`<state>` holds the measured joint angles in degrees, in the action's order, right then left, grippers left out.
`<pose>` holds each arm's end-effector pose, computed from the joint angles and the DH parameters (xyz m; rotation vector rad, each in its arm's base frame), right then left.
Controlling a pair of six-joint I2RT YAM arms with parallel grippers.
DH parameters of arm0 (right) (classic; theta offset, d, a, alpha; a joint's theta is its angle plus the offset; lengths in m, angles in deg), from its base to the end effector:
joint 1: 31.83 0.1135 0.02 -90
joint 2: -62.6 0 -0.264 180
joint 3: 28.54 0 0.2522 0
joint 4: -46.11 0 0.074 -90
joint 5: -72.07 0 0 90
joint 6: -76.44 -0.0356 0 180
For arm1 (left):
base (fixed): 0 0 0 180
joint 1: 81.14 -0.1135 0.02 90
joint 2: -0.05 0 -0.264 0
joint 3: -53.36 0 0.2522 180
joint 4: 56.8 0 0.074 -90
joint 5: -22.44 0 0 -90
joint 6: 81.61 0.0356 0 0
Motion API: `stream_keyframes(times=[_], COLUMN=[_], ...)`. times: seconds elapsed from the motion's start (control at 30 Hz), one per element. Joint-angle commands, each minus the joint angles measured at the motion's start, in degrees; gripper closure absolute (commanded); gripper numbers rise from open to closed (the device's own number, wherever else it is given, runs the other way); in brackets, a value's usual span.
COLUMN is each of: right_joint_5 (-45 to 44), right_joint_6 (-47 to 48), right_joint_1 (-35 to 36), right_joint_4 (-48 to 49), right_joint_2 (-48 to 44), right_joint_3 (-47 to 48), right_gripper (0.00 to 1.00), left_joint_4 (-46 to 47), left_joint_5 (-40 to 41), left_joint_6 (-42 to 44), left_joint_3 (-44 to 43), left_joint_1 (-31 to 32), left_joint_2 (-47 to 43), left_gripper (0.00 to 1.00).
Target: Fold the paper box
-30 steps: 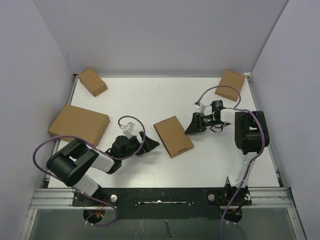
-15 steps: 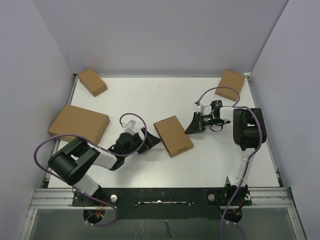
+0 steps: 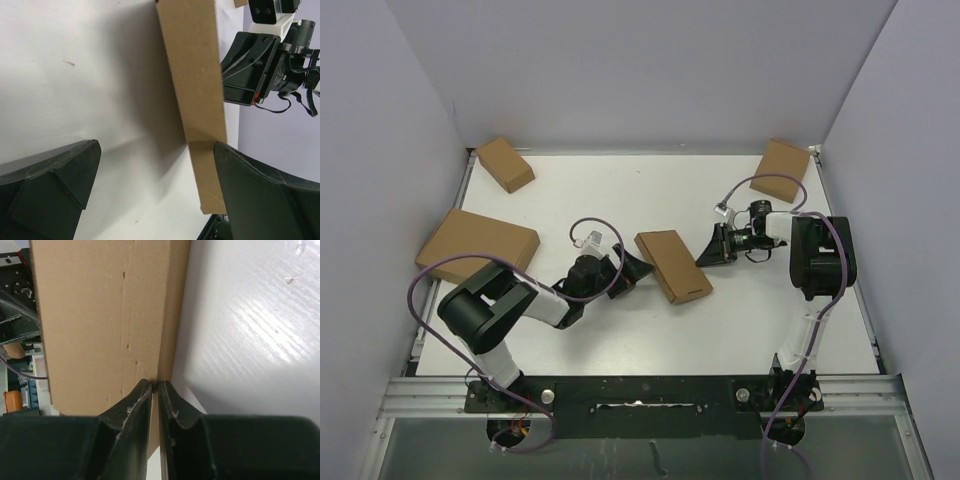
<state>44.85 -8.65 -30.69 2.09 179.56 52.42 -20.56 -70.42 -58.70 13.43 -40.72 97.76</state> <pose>0.3587 0.0388 0.1117 -0.2678 2.5161 1.5336 0.2210 -0.1905 0.1215 -0.4661 2.1267 -1.2266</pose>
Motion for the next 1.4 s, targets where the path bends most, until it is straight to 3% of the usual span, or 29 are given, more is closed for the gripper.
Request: stream_keyframes(times=[0.0, 0.6, 0.87, 1.37], right_joint_5=[-5.66, -5.29, -5.57, -5.57], right_joint_6=[2.59, 3.08, 3.21, 3.45], right_joint_1=[-0.27, 0.08, 0.15, 1.05], right_joint_4=[-0.7, -1.51, -1.64, -1.81], right_joint_2=[1.39, 1.66, 1.69, 1.51], right_joint_3=[0.87, 1.44, 1.44, 1.67], right_gripper=[0.89, 0.88, 0.89, 0.88], left_joint_4=[1.33, 7.27, 14.7, 9.98], left_joint_5=[1.96, 3.32, 4.05, 4.91], left_joint_6=[-1.05, -1.22, -2.79, -1.51], left_joint_3=[-4.02, -2.83, -1.67, -4.91], left_joint_1=[0.67, 2.86, 3.87, 4.66], left_joint_2=[2.93, -0.02, 1.84, 0.62], left_gripper=[0.02, 0.08, 0.09, 0.07])
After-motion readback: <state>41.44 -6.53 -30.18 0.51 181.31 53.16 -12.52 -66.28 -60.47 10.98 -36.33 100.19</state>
